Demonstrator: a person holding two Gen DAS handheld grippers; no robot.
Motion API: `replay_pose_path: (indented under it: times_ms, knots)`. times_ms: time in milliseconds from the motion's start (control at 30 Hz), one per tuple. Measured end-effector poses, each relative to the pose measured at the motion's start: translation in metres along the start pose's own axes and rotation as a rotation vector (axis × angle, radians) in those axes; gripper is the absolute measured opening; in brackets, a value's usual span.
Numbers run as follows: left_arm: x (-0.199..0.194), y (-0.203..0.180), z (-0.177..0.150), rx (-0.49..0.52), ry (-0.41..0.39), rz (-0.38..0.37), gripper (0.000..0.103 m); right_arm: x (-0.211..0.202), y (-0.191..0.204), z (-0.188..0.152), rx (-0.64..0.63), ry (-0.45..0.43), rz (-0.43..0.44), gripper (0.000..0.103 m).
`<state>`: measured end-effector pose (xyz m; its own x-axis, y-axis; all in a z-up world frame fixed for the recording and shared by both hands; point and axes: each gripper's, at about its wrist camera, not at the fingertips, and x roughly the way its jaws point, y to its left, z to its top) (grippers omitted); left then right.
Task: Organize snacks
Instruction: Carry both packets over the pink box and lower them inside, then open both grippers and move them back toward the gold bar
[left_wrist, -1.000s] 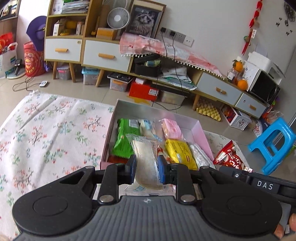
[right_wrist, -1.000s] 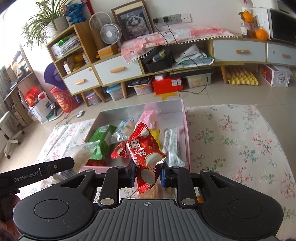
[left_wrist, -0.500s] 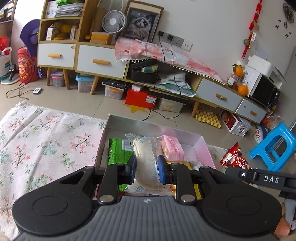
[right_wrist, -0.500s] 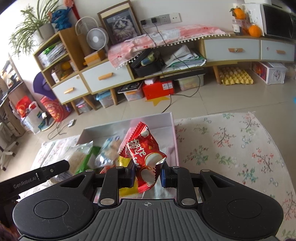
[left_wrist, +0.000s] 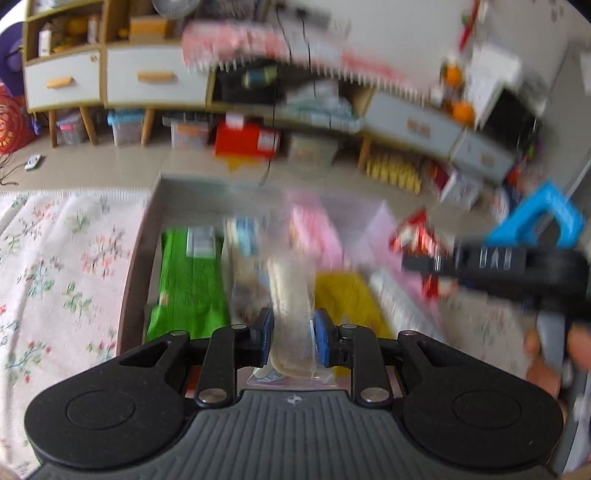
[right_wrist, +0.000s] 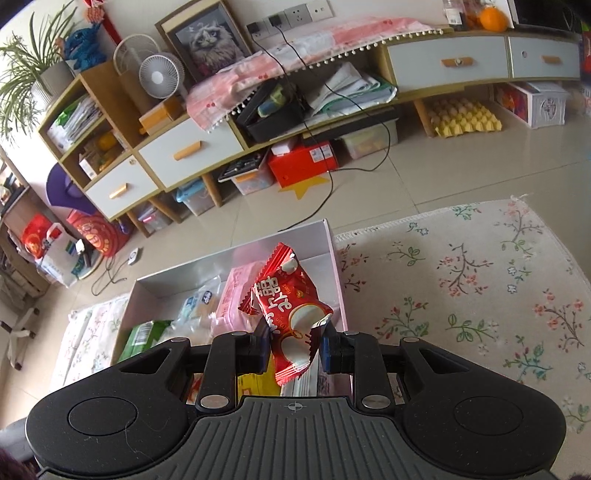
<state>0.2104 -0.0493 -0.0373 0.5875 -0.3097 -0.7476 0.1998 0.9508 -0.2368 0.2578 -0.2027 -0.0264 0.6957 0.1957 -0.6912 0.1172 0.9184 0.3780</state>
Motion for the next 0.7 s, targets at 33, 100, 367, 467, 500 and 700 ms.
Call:
replay_pose_path:
  times_ms: [33, 100, 367, 467, 500, 700]
  knots:
    - [0.0, 0.003, -0.001, -0.011, 0.01, -0.004, 0.022, 0.001, 0.001, 0.0, -0.002, 0.0, 0.001, 0.024]
    - [-0.001, 0.009, -0.002, -0.032, 0.014, -0.01, 0.022, 0.004, 0.004, 0.003, -0.003, 0.001, 0.007, 0.024]
    - [0.011, 0.012, -0.005, -0.004, -0.005, 0.071, 0.023, 0.016, 0.026, 0.006, -0.059, -0.022, 0.004, 0.024]
    - [0.011, 0.015, -0.003, -0.019, -0.011, 0.05, 0.024, 0.02, 0.025, 0.011, -0.039, -0.039, -0.007, 0.025]
    - [0.011, 0.015, -0.003, -0.017, -0.012, 0.046, 0.025, 0.023, 0.023, 0.012, -0.029, -0.044, -0.008, 0.025]
    - [0.005, 0.011, -0.001, 0.017, -0.02, 0.022, 0.036, 0.026, 0.015, 0.014, 0.012, -0.035, -0.023, 0.037]
